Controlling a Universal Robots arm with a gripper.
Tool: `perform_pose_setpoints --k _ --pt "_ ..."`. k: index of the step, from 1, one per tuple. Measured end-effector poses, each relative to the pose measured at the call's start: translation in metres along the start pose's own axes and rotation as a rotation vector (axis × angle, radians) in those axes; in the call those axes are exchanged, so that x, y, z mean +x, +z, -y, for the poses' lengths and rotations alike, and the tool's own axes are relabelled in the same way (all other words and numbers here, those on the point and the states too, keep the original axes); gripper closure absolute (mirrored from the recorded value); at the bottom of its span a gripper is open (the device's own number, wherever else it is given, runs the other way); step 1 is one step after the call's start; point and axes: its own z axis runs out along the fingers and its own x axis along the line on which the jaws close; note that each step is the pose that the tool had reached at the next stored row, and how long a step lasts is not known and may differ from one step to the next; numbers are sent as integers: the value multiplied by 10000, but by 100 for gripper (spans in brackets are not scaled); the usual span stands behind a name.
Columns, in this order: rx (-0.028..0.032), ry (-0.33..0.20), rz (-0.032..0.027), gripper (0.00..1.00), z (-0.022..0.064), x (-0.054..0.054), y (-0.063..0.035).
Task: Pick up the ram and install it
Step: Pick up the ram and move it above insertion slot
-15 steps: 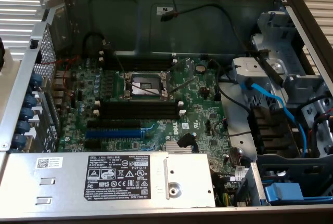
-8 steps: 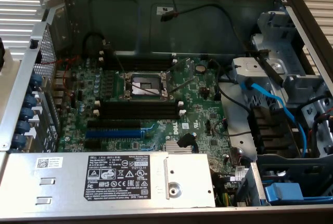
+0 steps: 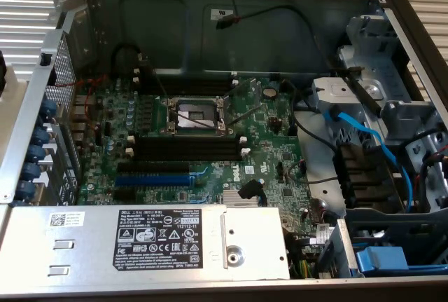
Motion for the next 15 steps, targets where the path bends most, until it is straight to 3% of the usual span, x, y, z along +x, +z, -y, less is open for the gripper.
perform_pose_setpoints --k 10,15 --pt "-18 -1 0 89 -6 42 198" --pt "-115 0 3 89 3 47 282"
